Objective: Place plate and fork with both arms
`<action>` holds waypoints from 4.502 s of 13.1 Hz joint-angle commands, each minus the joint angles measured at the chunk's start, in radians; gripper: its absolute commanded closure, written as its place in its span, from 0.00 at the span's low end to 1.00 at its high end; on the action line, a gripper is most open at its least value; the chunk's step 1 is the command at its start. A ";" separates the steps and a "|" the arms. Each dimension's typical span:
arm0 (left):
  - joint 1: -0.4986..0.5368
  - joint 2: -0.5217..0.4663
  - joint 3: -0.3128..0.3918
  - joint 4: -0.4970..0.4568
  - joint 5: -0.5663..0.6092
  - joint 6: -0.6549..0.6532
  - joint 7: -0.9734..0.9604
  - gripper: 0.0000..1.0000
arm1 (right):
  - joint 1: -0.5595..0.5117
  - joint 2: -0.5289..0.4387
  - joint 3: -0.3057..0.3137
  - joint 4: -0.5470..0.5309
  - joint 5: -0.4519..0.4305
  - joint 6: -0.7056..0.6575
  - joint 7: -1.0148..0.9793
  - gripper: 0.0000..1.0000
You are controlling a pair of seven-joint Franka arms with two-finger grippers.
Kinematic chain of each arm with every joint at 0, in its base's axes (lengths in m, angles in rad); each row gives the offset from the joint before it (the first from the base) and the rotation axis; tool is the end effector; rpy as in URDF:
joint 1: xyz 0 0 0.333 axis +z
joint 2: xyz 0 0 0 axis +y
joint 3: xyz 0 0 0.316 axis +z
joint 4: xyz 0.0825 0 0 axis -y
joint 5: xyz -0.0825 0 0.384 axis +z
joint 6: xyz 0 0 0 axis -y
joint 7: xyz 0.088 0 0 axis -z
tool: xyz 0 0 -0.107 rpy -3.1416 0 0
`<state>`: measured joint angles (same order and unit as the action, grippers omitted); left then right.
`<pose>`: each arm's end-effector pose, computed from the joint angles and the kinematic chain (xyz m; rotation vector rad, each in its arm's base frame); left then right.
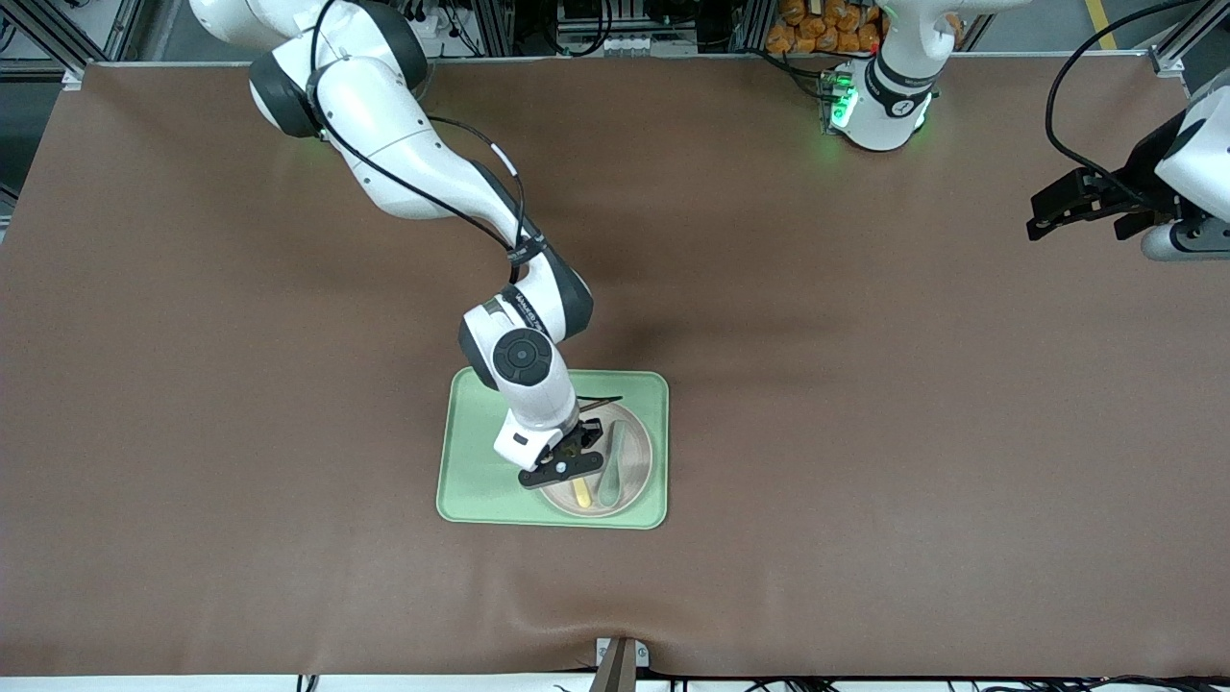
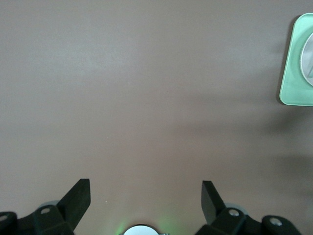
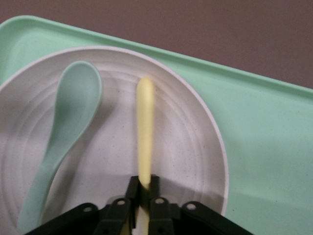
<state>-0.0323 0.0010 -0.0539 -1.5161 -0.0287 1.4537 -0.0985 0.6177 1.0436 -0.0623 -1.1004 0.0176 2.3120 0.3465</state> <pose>0.5406 -0.0501 0.6396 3.1172 0.0154 -0.1025 0.6594 0.4293 0.1918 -3.0690 -0.3601 -0.2616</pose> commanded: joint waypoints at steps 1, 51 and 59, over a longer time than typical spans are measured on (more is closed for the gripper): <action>0.003 -0.007 -0.009 0.001 0.021 -0.009 0.011 0.00 | 0.010 0.020 -0.013 0.045 -0.010 -0.016 0.035 1.00; -0.003 -0.009 -0.015 0.004 0.009 -0.006 0.014 0.00 | -0.228 -0.379 -0.207 -0.187 0.323 -0.442 -0.331 0.00; 0.000 -0.045 -0.015 0.002 0.042 -0.001 0.011 0.00 | -0.233 -0.540 -0.317 -0.190 0.300 -0.620 -0.330 0.00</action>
<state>-0.0366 -0.0287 -0.0643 -1.5124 -0.0235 1.4542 -0.0985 0.3874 0.5343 -0.3825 -1.2681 0.3326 1.7108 0.0243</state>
